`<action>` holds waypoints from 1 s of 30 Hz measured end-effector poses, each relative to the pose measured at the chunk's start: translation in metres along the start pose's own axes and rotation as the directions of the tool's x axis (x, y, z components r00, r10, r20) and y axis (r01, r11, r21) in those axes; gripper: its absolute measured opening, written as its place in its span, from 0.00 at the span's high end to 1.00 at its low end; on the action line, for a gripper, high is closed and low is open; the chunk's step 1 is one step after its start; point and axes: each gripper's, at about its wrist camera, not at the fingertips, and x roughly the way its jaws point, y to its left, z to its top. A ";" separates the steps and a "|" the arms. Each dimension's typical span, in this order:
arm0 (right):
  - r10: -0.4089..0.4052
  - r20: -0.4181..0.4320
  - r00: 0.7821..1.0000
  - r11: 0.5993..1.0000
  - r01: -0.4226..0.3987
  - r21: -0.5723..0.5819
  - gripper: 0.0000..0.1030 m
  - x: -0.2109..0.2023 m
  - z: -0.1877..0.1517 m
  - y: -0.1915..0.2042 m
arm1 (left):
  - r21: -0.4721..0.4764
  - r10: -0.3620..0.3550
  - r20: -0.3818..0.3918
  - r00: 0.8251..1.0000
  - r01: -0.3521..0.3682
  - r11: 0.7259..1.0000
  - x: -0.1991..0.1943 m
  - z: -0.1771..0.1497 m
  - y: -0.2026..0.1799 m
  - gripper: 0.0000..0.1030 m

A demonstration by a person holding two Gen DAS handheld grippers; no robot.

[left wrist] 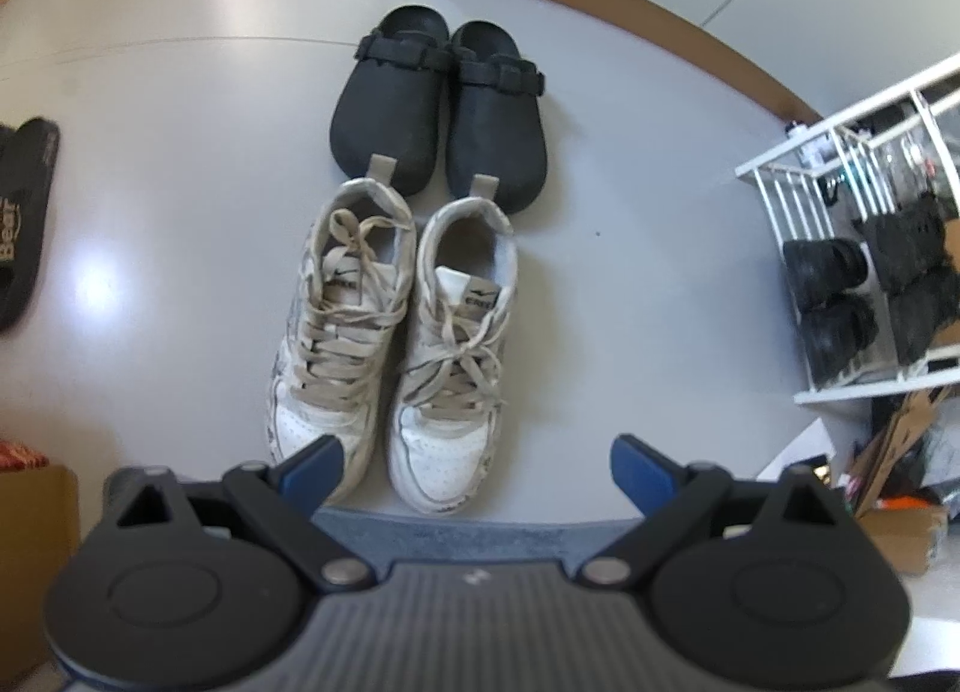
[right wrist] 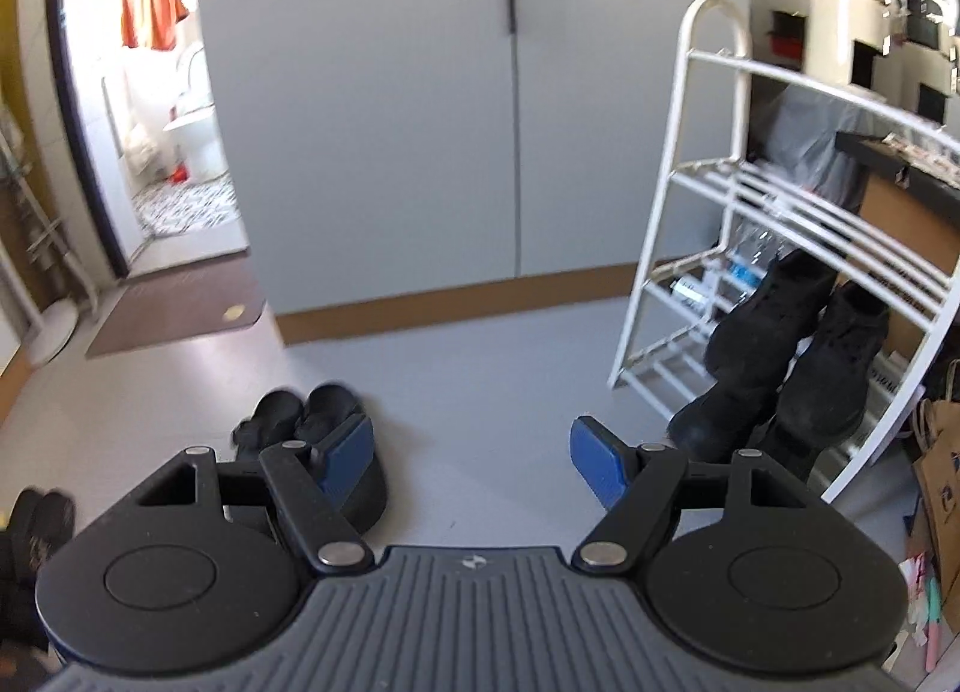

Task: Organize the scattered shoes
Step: 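Withdraw the right tool from the rack toward the white sneakers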

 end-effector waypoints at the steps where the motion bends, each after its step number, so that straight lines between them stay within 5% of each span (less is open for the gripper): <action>1: 0.012 -0.014 1.000 1.000 -0.012 -0.001 0.25 -0.002 -0.003 0.001 | -0.002 0.006 0.009 1.000 -0.006 1.000 -0.002 0.000 0.000 0.06; 9: 0.080 -0.085 0.993 0.995 -0.084 -0.054 0.25 -0.014 -0.024 0.009 | -0.104 0.010 0.029 1.000 -0.007 0.995 -0.004 0.000 0.012 0.07; 30: 0.182 -0.234 0.955 0.980 -0.195 -0.033 0.25 0.001 -0.046 0.023 | -0.028 0.054 0.040 0.998 -0.053 0.998 -0.006 0.000 0.023 0.07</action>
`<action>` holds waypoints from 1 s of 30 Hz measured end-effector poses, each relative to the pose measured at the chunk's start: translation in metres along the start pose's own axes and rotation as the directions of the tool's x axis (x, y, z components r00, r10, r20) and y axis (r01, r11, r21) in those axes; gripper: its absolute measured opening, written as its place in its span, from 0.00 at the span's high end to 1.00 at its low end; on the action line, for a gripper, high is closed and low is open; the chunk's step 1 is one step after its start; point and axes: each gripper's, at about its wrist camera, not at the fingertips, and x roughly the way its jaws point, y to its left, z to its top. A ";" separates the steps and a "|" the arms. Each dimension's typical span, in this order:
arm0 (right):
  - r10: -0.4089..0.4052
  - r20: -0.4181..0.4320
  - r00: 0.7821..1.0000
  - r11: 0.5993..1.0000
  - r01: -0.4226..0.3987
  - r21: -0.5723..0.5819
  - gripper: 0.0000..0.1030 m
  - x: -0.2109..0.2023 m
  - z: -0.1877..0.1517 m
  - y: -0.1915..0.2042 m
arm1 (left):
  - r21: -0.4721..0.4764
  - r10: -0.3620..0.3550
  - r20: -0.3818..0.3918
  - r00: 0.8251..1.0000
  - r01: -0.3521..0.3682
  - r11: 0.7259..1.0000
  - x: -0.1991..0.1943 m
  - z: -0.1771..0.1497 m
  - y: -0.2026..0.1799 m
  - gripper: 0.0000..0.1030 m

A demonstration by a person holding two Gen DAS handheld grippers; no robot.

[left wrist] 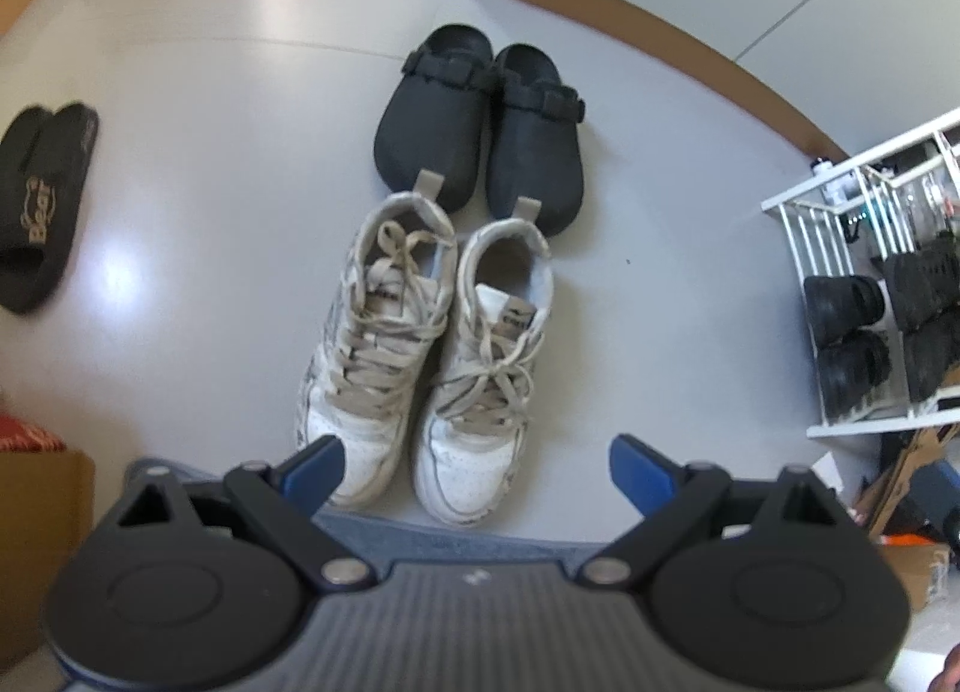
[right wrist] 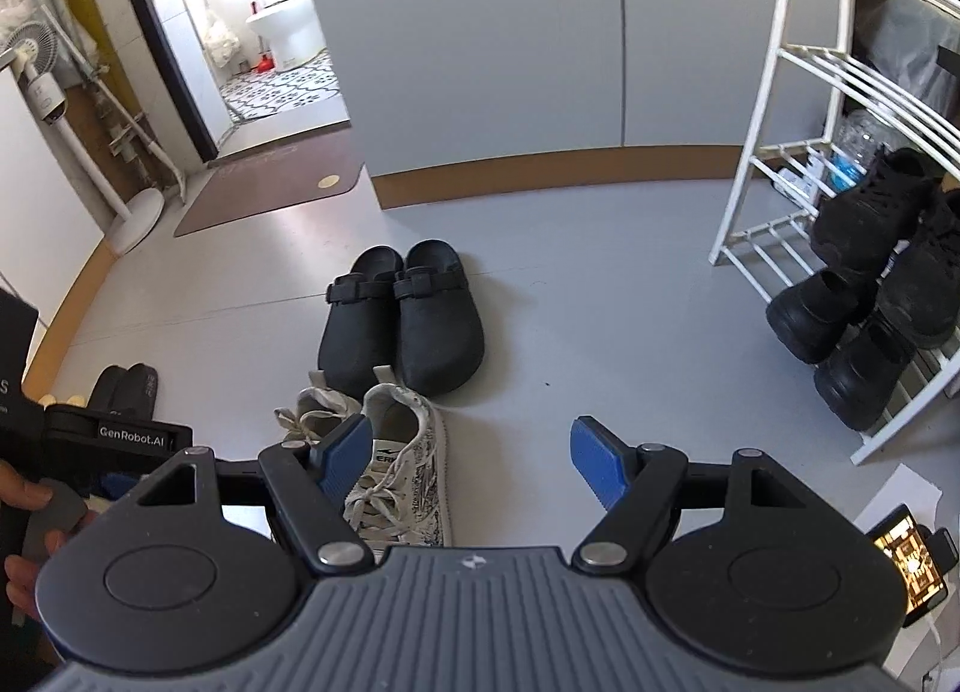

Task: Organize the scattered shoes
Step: 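Withdraw the right tool from the rack toward the white sneakers, then lower the right tool into the pair of white ERKE sneakers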

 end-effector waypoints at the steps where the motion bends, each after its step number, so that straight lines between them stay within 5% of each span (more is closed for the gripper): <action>1: 0.004 -0.004 1.000 1.000 -0.004 0.000 0.25 0.001 0.000 0.001 | 0.009 0.008 0.006 1.000 -0.008 1.000 0.000 0.000 -0.001 0.07; 7: 0.028 -0.027 0.999 0.999 -0.028 -0.016 0.25 0.011 -0.003 0.008 | 0.022 0.011 0.021 1.000 -0.012 1.000 0.000 0.001 -0.009 0.07; 15: 0.047 -0.089 0.995 0.998 -0.050 -0.030 0.26 0.035 -0.006 0.019 | 0.158 0.051 0.022 0.998 -0.053 0.986 0.014 -0.003 -0.030 0.07; 19: 0.050 -0.125 0.991 0.998 -0.054 -0.029 0.26 0.050 -0.006 0.022 | 0.150 0.021 -0.023 1.000 -0.017 0.989 0.022 -0.003 -0.030 0.07; 25: 0.060 -0.169 0.984 0.997 -0.068 -0.036 0.26 0.074 -0.007 0.030 | 0.190 0.046 0.006 0.999 -0.046 0.981 0.021 -0.002 -0.028 0.06; 30: 0.063 -0.203 0.977 0.997 -0.070 -0.028 0.26 0.091 -0.009 0.031 | 0.114 0.052 -0.022 0.998 -0.049 0.992 0.026 0.004 -0.004 0.06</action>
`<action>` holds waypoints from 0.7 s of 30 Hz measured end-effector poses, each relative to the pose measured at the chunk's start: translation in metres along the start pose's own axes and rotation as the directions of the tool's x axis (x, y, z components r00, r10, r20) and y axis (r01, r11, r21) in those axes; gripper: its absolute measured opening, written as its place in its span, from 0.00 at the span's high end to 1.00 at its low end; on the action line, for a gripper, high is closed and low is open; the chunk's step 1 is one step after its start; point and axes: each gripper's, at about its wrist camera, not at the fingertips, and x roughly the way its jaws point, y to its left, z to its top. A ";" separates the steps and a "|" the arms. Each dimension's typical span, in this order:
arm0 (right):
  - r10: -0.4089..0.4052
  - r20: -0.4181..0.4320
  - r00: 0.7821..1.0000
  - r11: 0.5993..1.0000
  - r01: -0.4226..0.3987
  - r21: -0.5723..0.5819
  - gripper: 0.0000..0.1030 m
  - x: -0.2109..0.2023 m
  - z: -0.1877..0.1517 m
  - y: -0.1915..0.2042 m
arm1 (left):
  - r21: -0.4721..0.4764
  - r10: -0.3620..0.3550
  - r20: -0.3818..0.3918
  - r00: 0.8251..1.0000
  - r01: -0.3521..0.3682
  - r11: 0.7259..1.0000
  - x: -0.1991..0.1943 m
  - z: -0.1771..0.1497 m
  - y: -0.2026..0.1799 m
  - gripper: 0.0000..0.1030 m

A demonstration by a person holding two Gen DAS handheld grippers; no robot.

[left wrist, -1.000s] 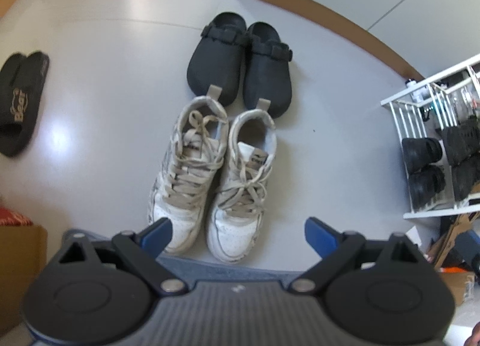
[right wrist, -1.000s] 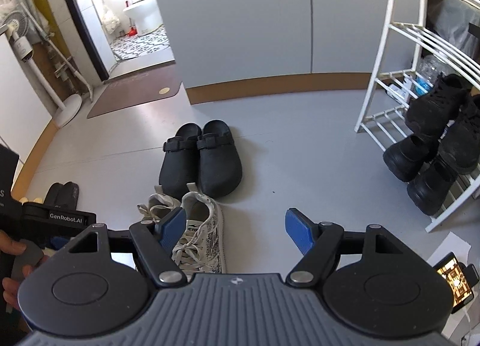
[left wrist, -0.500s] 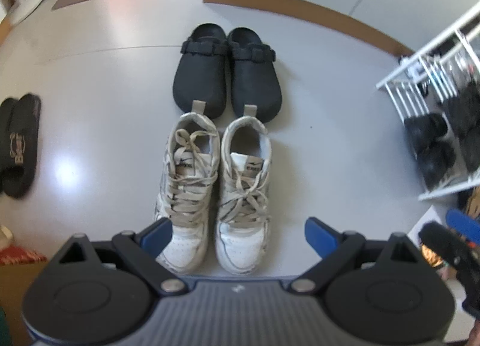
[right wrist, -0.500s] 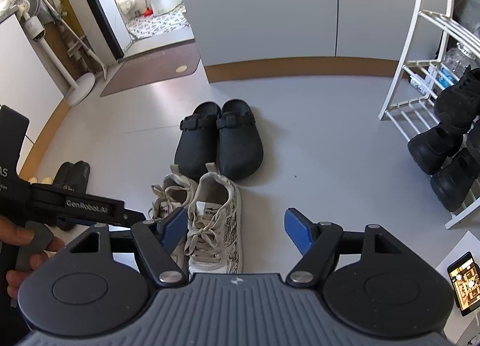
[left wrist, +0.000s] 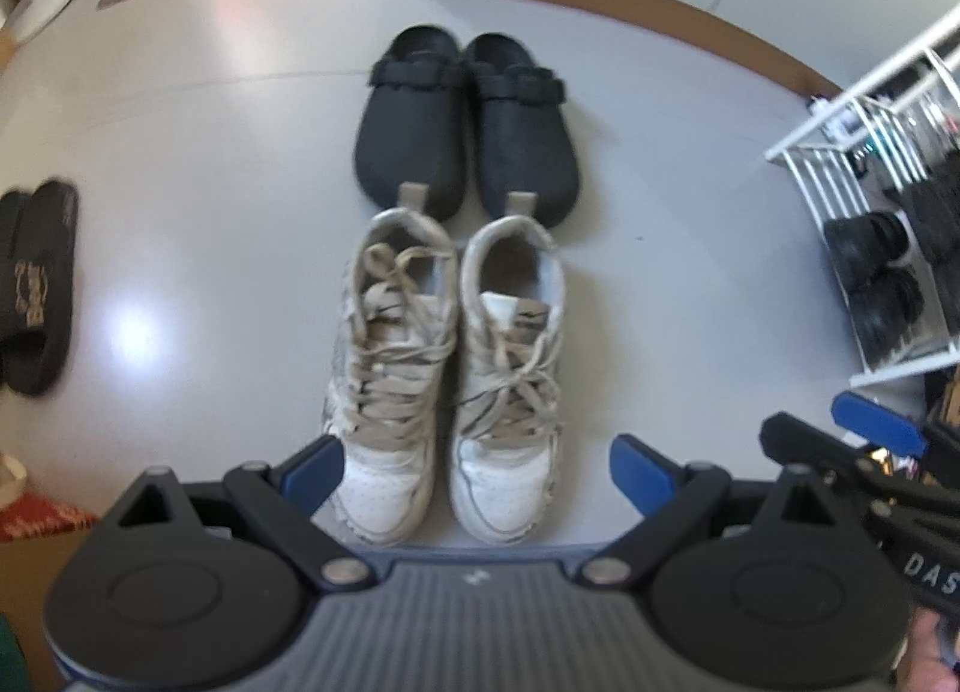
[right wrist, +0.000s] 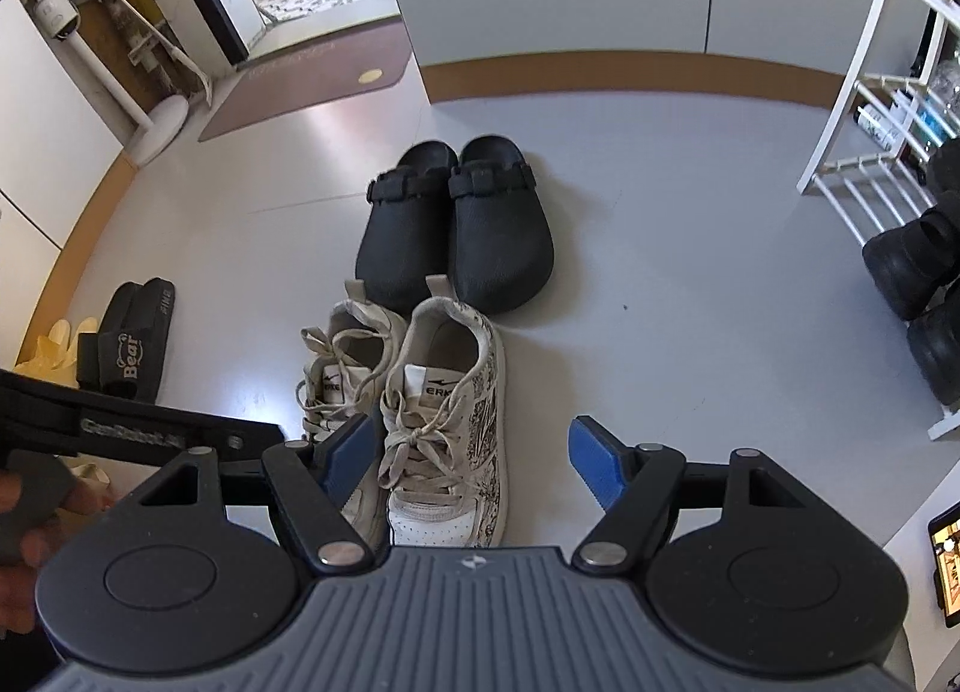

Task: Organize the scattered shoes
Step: 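Lower the right tool into the pair of white ERKE sneakers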

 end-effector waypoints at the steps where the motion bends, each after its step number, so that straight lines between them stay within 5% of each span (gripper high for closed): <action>1: 0.000 -0.005 1.000 1.000 0.000 0.001 0.26 0.003 0.000 0.000 | -0.008 -0.005 -0.003 1.000 0.005 1.000 0.000 0.001 0.002 0.06; 14: 0.006 -0.016 1.000 1.000 -0.006 -0.014 0.27 0.018 -0.002 0.011 | -0.030 -0.027 0.033 0.999 0.028 0.999 -0.011 0.018 0.001 0.06; 21: 0.025 -0.025 0.999 0.999 -0.025 -0.019 0.40 0.026 -0.007 0.019 | -0.045 -0.033 0.072 0.997 0.036 0.998 -0.024 0.027 0.004 0.06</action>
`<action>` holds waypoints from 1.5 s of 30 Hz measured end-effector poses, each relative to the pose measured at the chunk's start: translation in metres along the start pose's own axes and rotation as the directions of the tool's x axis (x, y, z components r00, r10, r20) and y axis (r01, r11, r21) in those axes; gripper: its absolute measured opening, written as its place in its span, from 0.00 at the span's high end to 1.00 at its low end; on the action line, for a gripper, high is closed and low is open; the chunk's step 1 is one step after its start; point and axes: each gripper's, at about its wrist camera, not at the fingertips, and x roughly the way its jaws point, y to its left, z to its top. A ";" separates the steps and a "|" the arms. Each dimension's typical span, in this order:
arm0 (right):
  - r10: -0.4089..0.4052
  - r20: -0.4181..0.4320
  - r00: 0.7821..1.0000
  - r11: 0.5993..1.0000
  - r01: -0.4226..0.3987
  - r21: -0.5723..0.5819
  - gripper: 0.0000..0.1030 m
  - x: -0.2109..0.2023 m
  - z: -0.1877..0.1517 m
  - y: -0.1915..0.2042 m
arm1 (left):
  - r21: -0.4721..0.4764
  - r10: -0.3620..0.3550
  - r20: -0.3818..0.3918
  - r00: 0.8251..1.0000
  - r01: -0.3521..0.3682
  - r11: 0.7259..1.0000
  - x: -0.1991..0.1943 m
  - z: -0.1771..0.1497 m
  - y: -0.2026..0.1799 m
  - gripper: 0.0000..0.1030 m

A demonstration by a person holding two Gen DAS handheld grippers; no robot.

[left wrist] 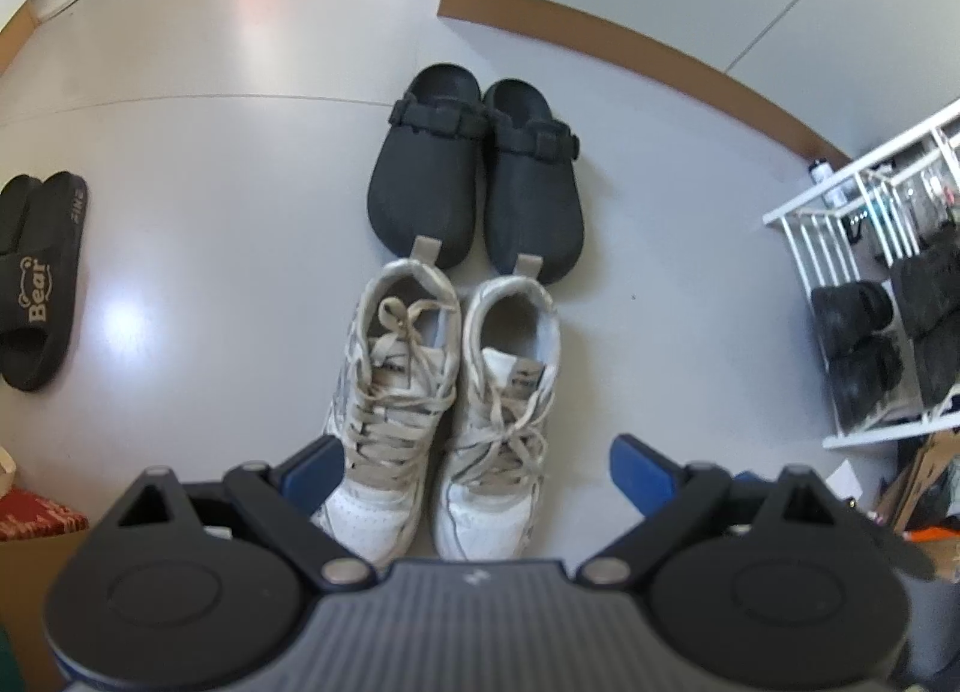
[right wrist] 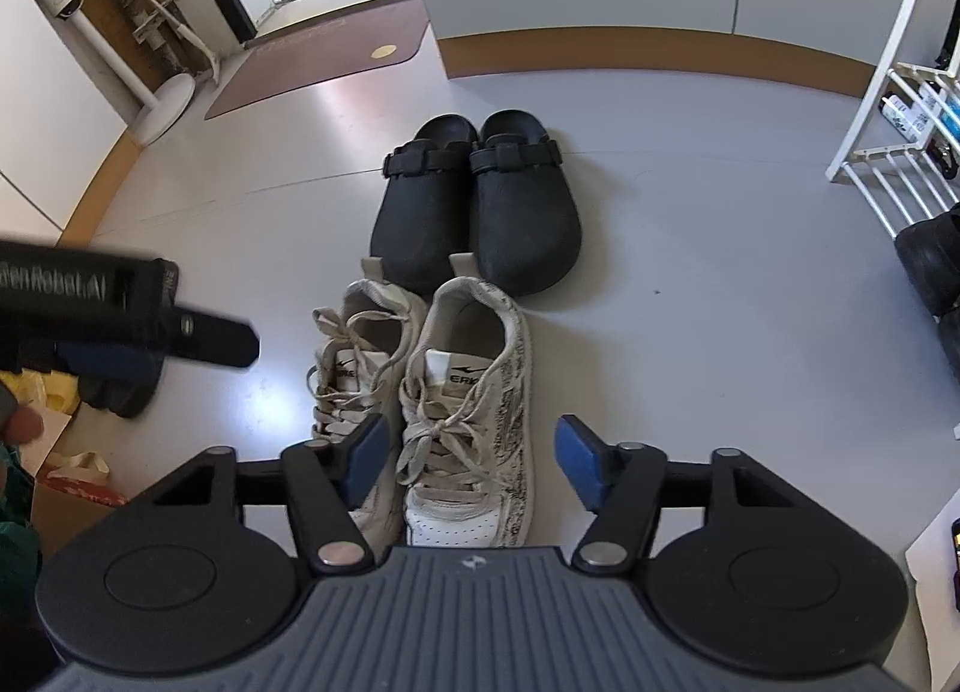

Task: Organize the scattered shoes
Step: 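Lower the right tool into the pair of white ERKE sneakers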

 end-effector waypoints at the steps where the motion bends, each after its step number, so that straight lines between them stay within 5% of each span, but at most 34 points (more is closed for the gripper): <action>1: 0.003 0.000 1.000 1.000 -0.003 0.001 0.41 0.001 -0.001 0.001 | 0.006 0.003 0.006 1.000 -0.003 1.000 -0.001 0.000 0.000 0.06; 8: 0.002 -0.005 1.000 1.000 -0.002 0.029 0.51 0.017 -0.001 0.002 | 0.003 0.010 -0.013 1.000 -0.010 1.000 0.001 -0.002 0.006 0.07; 20: -0.002 -0.007 1.000 0.998 0.002 0.069 0.51 0.063 0.000 0.007 | -0.076 0.086 -0.016 0.996 -0.087 0.993 0.015 0.001 0.032 0.07; 29: 0.026 0.047 0.999 0.997 -0.029 0.072 0.51 0.111 0.003 0.016 | -0.141 0.074 -0.055 0.996 -0.082 0.987 0.024 -0.002 0.051 0.07; 34: 0.034 0.052 0.998 0.996 -0.038 0.079 0.51 0.137 0.000 0.025 | -0.066 0.151 -0.061 0.987 -0.155 0.986 0.037 0.000 0.049 0.07; 38: 0.049 0.082 0.995 0.995 -0.056 0.085 0.50 0.149 -0.002 0.029 | -0.124 0.130 -0.127 0.983 -0.146 0.981 0.056 -0.004 0.060 0.07; 45: 0.038 0.112 0.993 0.987 -0.054 0.151 0.50 0.167 -0.015 0.025 | -0.132 0.167 -0.121 0.978 -0.183 0.974 0.061 0.001 0.068 0.07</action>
